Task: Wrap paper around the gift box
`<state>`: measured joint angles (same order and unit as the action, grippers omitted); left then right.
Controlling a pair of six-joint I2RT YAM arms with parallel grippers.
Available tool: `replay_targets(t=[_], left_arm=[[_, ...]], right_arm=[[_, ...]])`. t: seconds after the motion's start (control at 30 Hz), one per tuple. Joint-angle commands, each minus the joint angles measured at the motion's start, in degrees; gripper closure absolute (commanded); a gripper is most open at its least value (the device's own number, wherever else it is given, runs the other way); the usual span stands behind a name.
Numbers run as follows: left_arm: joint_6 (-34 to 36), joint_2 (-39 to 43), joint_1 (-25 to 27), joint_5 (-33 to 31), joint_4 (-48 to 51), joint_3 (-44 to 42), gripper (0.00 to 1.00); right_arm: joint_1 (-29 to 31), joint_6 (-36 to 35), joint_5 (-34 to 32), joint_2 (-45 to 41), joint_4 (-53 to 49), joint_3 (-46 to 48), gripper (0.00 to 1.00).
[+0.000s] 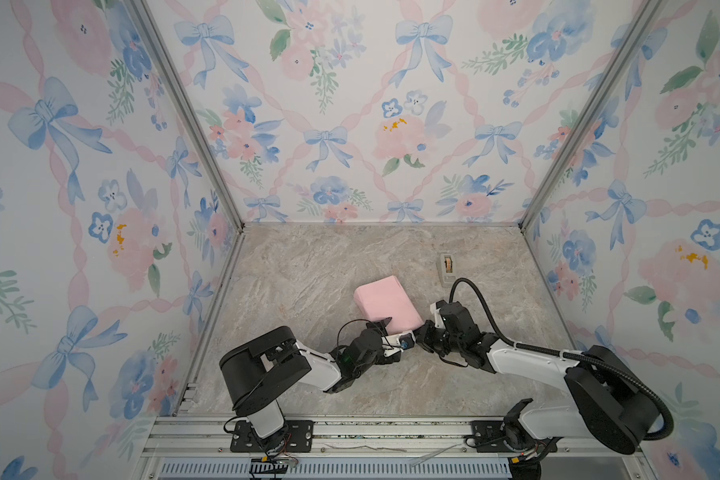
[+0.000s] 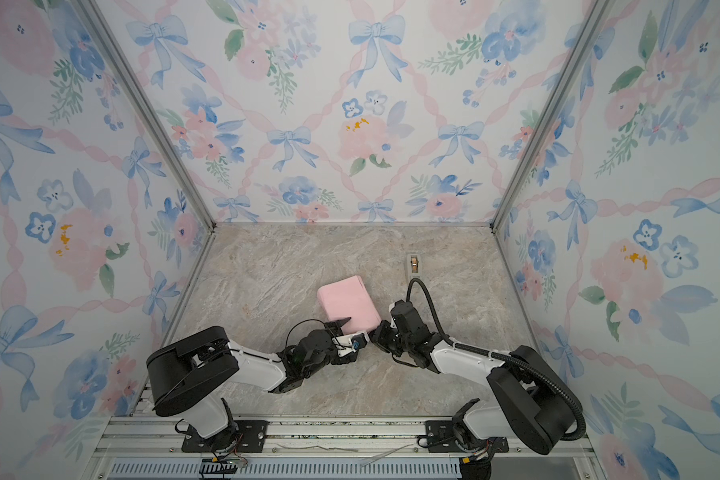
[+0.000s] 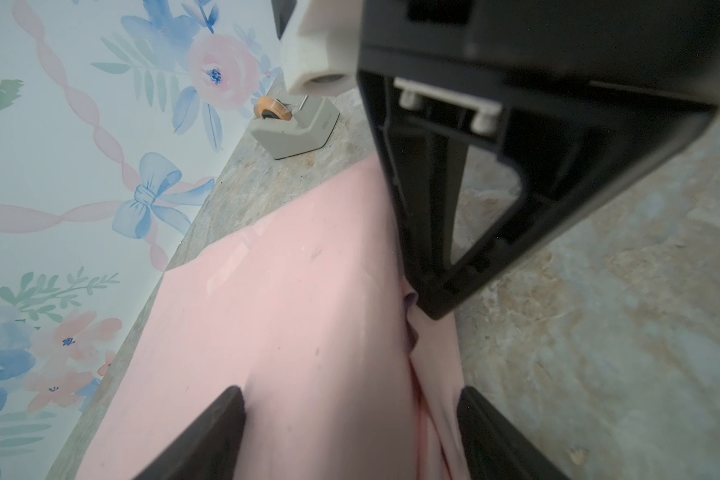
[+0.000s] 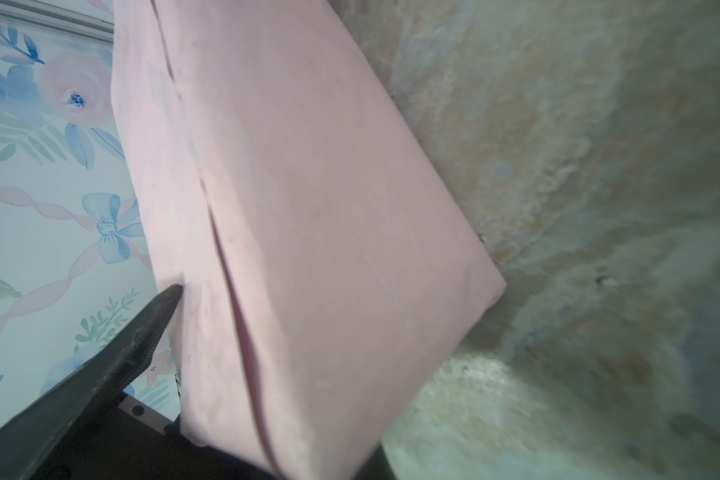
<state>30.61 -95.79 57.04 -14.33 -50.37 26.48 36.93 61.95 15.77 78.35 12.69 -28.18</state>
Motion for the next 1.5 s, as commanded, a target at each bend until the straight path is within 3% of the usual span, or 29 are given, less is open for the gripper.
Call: replay_targets(t=[0.0,0.33,0.53,0.73,0.87,1.07,1.47], left_arm=[[-2.09,-2.08,-0.64,0.26,0.41,-0.37,0.24],[-3.61,-4.12,-0.62,-0.77,-1.88,-1.48,0.32],[-4.54,-3.27,-0.68,-0.78,-2.07,-2.13,0.34],[-5.9,-3.48,-0.65,-0.04,-2.84,-2.57,0.36],[-6.7,-3.88,-0.66,0.34,-3.82,-2.93,0.36],[-7.25,-4.01,-0.76,0.68,-4.53,-3.39,0.36],[-7.56,-3.72,-1.05,1.17,-4.73,-3.54,0.36]], right_arm=[[0.67,-0.25,-0.94,-0.3,0.14,-1.35,0.9],[0.6,-2.23,-2.23,-5.5,-2.89,-0.55,0.89],[-1.25,-7.38,-6.0,-17.26,-17.12,-0.45,0.71],[-10.97,-15.89,-4.63,-30.02,-36.87,-2.5,0.58],[-19.71,-23.49,-2.54,-33.53,-46.56,-5.44,0.5],[-31.04,-32.25,5.42,-30.16,-46.97,-8.44,0.5],[-38.85,-48.59,15.19,-7.13,-33.47,-21.31,0.53]])
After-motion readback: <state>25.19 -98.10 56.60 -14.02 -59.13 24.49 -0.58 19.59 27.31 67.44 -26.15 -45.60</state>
